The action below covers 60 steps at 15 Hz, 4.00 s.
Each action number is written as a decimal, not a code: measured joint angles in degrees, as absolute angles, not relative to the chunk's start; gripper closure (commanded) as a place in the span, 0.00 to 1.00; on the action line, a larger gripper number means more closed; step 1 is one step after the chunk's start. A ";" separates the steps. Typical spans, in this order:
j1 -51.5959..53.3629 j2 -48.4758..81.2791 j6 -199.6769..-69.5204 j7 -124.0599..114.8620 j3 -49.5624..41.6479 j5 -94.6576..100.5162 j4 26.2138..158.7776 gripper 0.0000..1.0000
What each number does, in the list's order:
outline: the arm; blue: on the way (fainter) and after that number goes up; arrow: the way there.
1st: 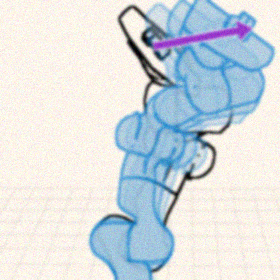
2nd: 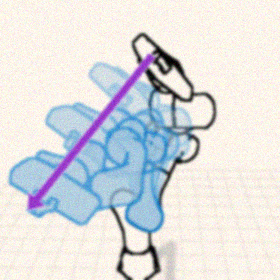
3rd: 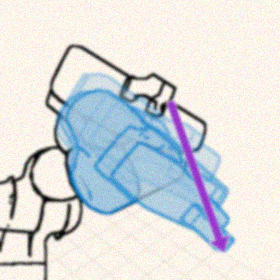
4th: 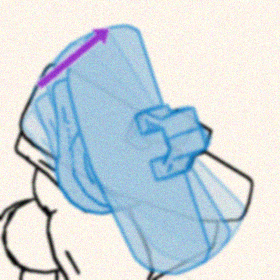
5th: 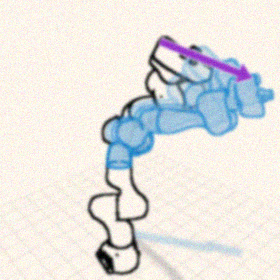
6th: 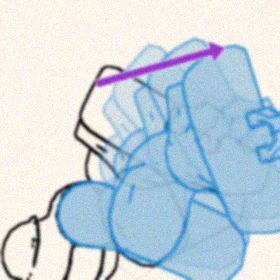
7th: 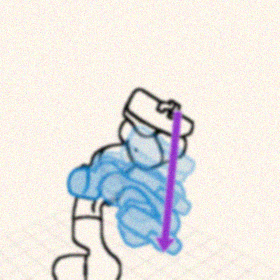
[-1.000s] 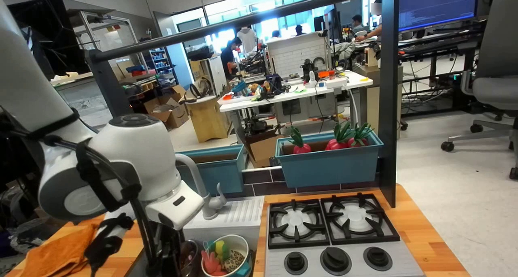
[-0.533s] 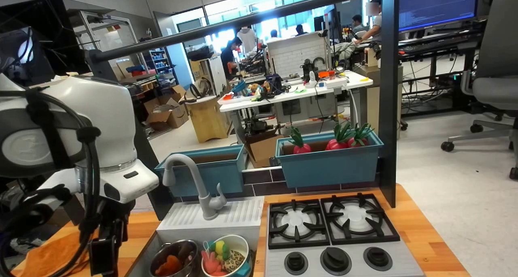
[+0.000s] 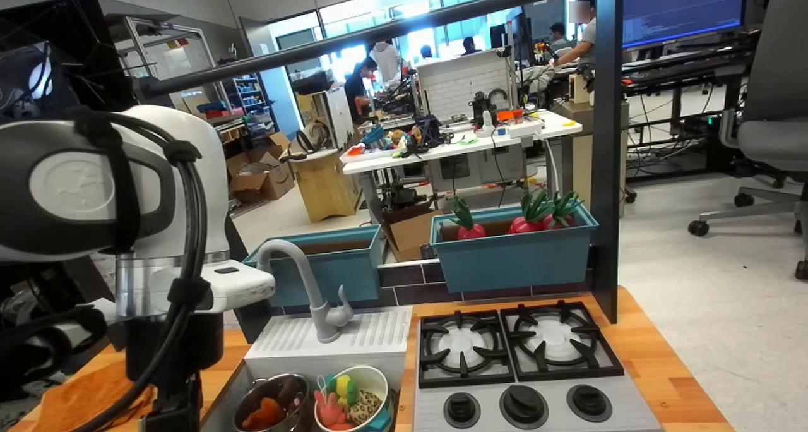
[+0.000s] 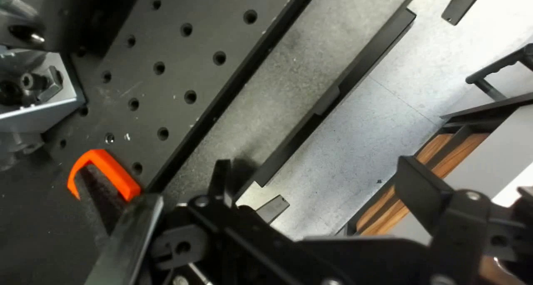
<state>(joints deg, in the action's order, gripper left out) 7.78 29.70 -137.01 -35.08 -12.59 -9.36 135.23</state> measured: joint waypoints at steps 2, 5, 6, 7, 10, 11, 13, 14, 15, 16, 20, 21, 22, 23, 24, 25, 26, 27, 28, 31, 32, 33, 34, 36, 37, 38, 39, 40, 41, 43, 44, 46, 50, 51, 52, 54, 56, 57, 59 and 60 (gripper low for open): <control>7.28 29.95 -137.15 -35.13 -12.14 -9.36 135.11 0.00; 7.29 30.16 -137.71 -35.26 -11.59 -9.14 135.17 0.00; 7.56 30.15 -140.08 -35.37 -11.62 -7.80 135.47 0.00; 8.14 30.08 -143.03 -35.86 -11.73 -5.70 136.03 0.00; 12.61 28.58 -149.55 -39.95 -12.96 1.89 138.87 0.00; 15.14 27.74 -150.82 -42.31 -13.89 5.16 139.83 0.00; 20.66 25.91 -152.16 -47.78 -16.02 12.31 141.29 0.00; 23.45 24.89 -152.27 -50.87 -17.19 16.42 141.68 0.00; 25.84 23.64 -152.27 -53.76 -18.37 20.66 141.82 0.00; 27.47 22.19 -152.24 -55.72 -19.25 23.31 142.00 0.00; 27.52 19.58 -152.20 -56.30 -19.74 25.18 142.93 0.00; 26.15 19.67 -150.80 -54.58 -18.39 25.85 142.73 0.00; 24.23 19.76 -149.56 -51.39 -16.58 25.86 142.49 0.00; 22.05 19.77 -148.77 -47.83 -14.71 25.78 142.25 0.00; 20.03 19.74 -147.90 -44.08 -13.11 25.69 141.86 0.00; 18.12 19.69 -147.43 -40.07 -11.67 25.48 141.40 0.00; 16.37 19.65 -147.27 -36.03 -10.33 24.99 140.94 0.00; 14.33 19.54 -146.99 -31.75 -8.66 23.93 140.50 0.00; 11.92 19.41 -146.43 -27.47 -6.45 22.52 140.04 0.00; 7.03 19.10 -141.27 -18.51 -1.92 15.67 138.43 0.00; 7.05 19.17 -141.51 -18.60 -2.02 15.80 138.42 0.00; 7.14 19.26 -141.55 -18.67 -2.02 15.81 138.48 0.00; 7.17 19.34 -141.55 -18.68 -2.02 15.79 138.49 0.00; 7.21 19.39 -143.72 -18.66 -2.12 16.17 138.41 0.00; 7.18 19.39 -144.82 -17.97 -1.76 15.33 138.10 0.00; 7.13 19.40 -145.28 -16.29 -0.65 13.28 137.42 0.00; 7.12 19.48 -145.09 -14.02 1.27 10.00 136.27 0.00; 7.22 19.61 -144.24 -12.05 3.77 6.38 134.73 0.00; 7.53 20.02 -142.97 -10.76 6.44 2.75 132.70 0.00; 9.36 22.47 -142.94 -10.51 10.54 -2.31 128.34 0.00; 10.83 24.67 -143.30 -11.08 11.67 -3.74 125.95 0.00; 13.64 29.22 -143.44 -12.54 12.36 -4.73 121.68 0.00; 13.33 29.04 -143.45 -12.39 11.66 -4.73 122.03 0.00; 13.28 28.98 -143.43 -12.39 11.51 -4.73 121.98 0.00; 13.31 29.18 -145.31 -12.39 11.51 -4.93 122.13 0.00; 13.36 31.06 -154.19 -12.39 11.99 -6.31 122.27 0.00; 13.47 35.03 -163.34 -12.38 13.08 -7.70 120.87 0.00; 13.51 37.75 -167.57 -12.38 13.87 -8.48 119.32 0.00; 13.65 43.87 -173.83 -12.51 15.23 -9.29 114.85 0.00; 13.83 47.18 -175.77 -12.56 15.71 -9.36 111.97 0.00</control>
<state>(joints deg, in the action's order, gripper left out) 13.83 47.18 -175.77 -12.56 15.71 -9.36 111.97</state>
